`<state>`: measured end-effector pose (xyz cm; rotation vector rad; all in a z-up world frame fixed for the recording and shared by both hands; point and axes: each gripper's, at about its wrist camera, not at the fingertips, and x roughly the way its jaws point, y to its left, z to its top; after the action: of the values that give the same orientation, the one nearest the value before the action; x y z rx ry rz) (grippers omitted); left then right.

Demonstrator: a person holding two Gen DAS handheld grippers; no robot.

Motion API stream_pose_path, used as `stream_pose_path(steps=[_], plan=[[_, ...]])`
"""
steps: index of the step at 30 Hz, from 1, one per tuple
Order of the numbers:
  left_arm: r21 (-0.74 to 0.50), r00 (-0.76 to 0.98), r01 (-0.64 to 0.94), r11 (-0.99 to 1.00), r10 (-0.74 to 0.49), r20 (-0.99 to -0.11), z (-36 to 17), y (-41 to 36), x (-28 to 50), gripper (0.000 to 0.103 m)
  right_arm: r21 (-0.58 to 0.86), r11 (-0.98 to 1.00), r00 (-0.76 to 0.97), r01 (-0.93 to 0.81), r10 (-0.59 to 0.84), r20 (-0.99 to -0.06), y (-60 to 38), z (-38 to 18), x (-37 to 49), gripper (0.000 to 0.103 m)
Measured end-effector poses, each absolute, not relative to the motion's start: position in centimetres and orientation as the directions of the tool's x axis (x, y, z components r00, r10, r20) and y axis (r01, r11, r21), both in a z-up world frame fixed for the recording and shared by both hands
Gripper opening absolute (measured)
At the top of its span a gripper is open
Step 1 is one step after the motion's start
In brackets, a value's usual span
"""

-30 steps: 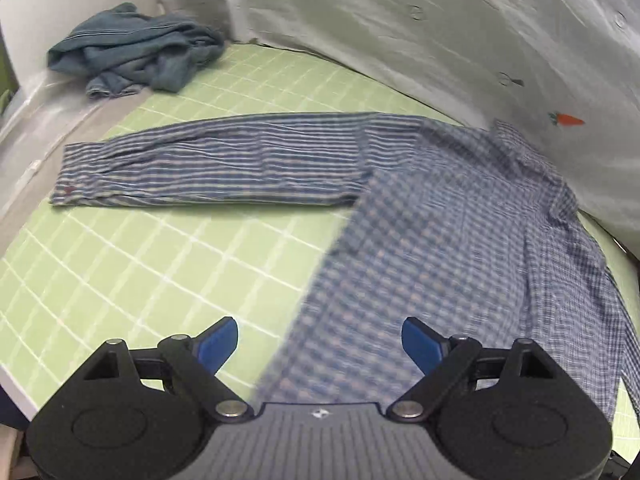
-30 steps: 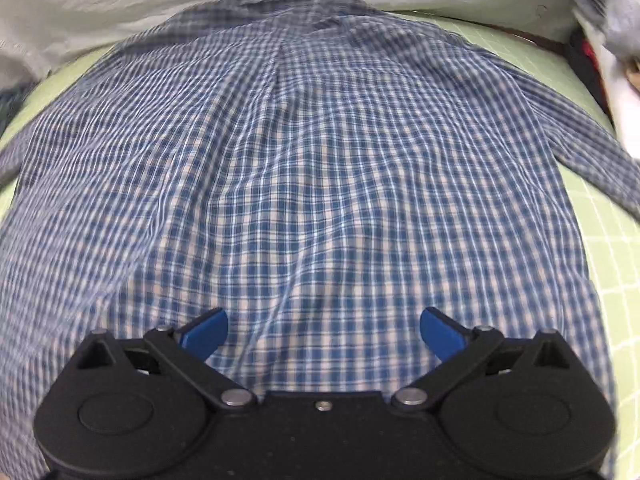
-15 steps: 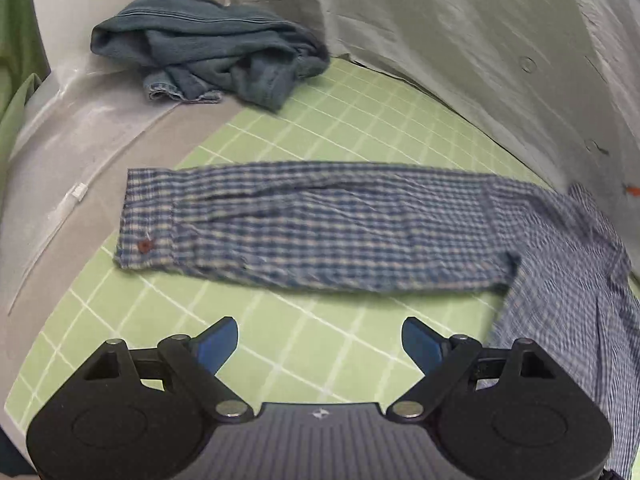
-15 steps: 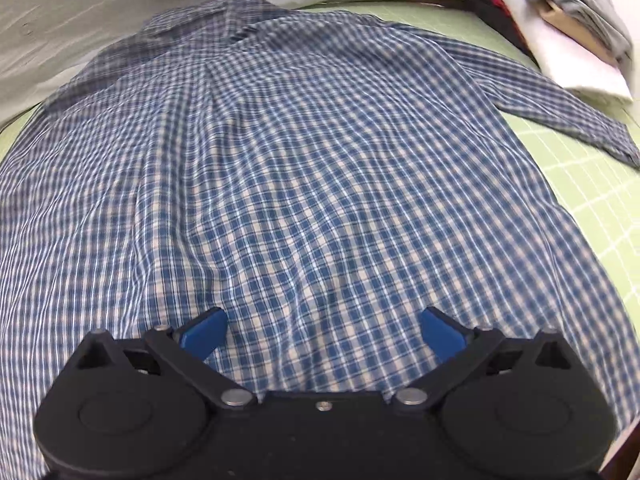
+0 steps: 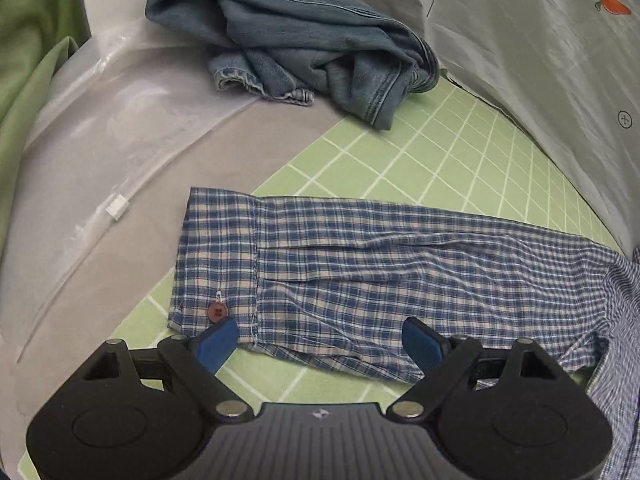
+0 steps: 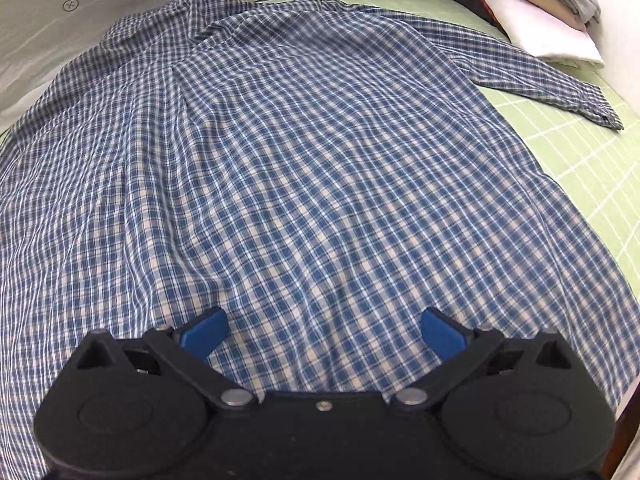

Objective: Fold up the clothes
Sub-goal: 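Release the shirt edge with the right gripper and hover over the shirt, then grasp the buttoned sleeve cuff with the left gripper and fold it across the body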

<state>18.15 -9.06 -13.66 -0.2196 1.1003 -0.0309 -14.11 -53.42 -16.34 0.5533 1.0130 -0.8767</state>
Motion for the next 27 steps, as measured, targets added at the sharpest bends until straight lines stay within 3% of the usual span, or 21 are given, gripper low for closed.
stream_pose_path(steps=[8,15,18,20,21,22,23,24,27], plan=[[-0.082,0.446,-0.009,0.997,-0.069,-0.892,-14.3,-10.7,18.5,0.095,0.007,0.532,0.244,0.847,-0.377,-0.893,-53.2,-16.2,-14.1,0.103],[0.049,0.474,0.021,0.999,0.033,-0.880,-15.4,-12.7,17.7,0.094,0.007,0.530,0.251,0.848,-0.390,-0.886,-53.0,-16.4,-14.3,0.103],[0.059,0.506,0.002,0.998,0.050,-0.861,-14.9,-12.6,17.4,0.070,0.007,0.530,0.254,0.848,-0.394,-0.883,-52.9,-16.5,-14.3,0.103],[0.066,0.522,0.011,0.998,0.050,-0.851,-14.6,-12.7,17.3,0.047,0.008,0.529,0.257,0.848,-0.400,-0.880,-52.8,-16.5,-14.3,0.103],[0.069,0.530,0.016,0.997,0.051,-0.847,-14.5,-12.8,17.2,0.044,0.008,0.529,0.259,0.848,-0.402,-0.878,-52.7,-16.6,-14.4,0.103],[0.057,0.534,0.020,0.998,0.037,-0.845,-14.3,-12.8,17.2,0.035,0.008,0.528,0.261,0.849,-0.406,-0.876,-52.6,-16.6,-14.4,0.103],[0.028,0.532,0.024,0.999,0.011,-0.847,-14.1,-12.8,17.2,0.018,0.008,0.530,0.263,0.848,-0.408,-0.874,-52.6,-16.6,-14.5,0.103],[-0.001,0.529,0.027,1.000,-0.015,-0.848,-13.9,-12.8,17.3,0.010,0.008,0.531,0.265,0.847,-0.410,-0.873,-52.6,-16.7,-14.5,0.103],[-0.101,0.517,0.031,0.994,-0.102,-0.850,-13.1,-13.3,17.4,0.005,0.008,0.536,0.265,0.844,-0.404,-0.875,-52.7,-16.7,-14.4,0.103]])
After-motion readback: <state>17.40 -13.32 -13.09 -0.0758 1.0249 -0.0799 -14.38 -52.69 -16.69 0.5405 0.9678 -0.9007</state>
